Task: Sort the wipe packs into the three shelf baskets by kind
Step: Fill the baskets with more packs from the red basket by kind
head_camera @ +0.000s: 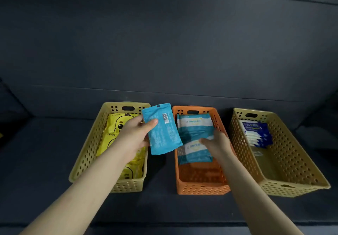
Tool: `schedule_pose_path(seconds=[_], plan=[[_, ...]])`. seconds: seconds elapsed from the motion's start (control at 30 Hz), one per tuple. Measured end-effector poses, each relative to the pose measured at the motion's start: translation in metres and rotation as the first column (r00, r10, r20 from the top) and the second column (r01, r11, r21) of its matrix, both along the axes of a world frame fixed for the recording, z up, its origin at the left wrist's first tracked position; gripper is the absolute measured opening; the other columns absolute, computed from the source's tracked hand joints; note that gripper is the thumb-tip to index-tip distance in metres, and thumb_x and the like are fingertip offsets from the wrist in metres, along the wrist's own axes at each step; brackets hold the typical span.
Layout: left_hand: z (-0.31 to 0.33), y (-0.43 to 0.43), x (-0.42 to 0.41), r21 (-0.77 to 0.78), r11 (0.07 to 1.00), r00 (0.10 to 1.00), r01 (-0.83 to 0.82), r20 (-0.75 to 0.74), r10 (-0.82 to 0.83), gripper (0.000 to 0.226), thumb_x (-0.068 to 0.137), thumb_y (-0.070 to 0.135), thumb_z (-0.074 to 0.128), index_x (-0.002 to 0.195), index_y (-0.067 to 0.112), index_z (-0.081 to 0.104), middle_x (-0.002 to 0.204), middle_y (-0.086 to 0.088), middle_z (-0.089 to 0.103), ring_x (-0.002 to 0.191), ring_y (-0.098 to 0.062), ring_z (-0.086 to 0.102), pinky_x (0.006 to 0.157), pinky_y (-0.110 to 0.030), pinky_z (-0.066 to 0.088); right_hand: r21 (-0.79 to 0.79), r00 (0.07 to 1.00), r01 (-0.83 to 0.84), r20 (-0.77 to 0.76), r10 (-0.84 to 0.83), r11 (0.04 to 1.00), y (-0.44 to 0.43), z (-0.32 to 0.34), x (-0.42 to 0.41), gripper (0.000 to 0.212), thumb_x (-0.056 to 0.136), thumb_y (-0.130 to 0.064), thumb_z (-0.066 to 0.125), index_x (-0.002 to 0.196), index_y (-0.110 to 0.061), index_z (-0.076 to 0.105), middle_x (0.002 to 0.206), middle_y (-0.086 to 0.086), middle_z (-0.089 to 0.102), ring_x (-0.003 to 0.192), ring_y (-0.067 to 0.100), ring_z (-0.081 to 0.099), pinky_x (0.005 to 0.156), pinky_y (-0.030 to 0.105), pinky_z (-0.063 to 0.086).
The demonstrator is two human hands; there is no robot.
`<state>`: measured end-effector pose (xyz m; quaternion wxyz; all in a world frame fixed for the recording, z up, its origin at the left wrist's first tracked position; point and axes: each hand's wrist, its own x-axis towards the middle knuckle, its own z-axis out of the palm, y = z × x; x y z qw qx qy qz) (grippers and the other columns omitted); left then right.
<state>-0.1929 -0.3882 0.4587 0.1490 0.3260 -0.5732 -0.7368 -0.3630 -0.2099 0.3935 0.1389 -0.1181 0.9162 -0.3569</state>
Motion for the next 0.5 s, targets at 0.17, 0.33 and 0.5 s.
schedule_pose_path(seconds=[0.17, 0.33, 0.5], plan=[[-0.01, -0.012, -0.008, 0.026, 1.0, 1.0, 0.0, 0.032, 0.0, 0.022, 0.09, 0.022, 0.064, 0.111, 0.017, 0.063, 0.104, -0.004, 0.072, 0.092, -0.021, 0.072, 0.067, -0.039, 0.059, -0.006, 0.991, 0.034, 0.127, -0.033, 0.999, -0.009, -0.013, -0.008, 0.022, 0.088, -0.028, 0.067, 0.104, -0.016, 0.059, 0.08, -0.004, 0.062, 0.062, 0.011, 0.058, 0.044, 0.021, 0.039], [-0.014, -0.021, -0.016, 0.108, 0.994, 0.999, -0.017, 0.038, 0.013, 0.018, 0.093, 0.03, 0.059, 0.105, 0.018, 0.059, 0.103, -0.006, 0.07, 0.088, -0.023, 0.071, 0.063, -0.04, 0.059, 0.042, 0.995, 0.039, 0.088, -0.043, 0.998, -0.007, -0.014, -0.008, 0.032, 0.086, -0.029, 0.069, 0.11, -0.012, 0.055, 0.09, -0.001, 0.063, 0.066, 0.008, 0.059, 0.045, 0.017, 0.04], [-0.009, -0.029, -0.024, 0.159, 0.987, 0.999, -0.019, 0.032, 0.014, 0.025, 0.093, 0.038, 0.055, 0.109, 0.019, 0.056, 0.102, -0.006, 0.069, 0.086, -0.024, 0.072, 0.06, -0.041, 0.06, 0.089, 0.999, 0.032, -0.027, -0.03, 0.996, -0.006, -0.004, -0.002, 0.053, 0.087, -0.035, 0.068, 0.131, -0.013, 0.048, 0.109, 0.002, 0.063, 0.078, 0.011, 0.061, 0.056, 0.021, 0.05]])
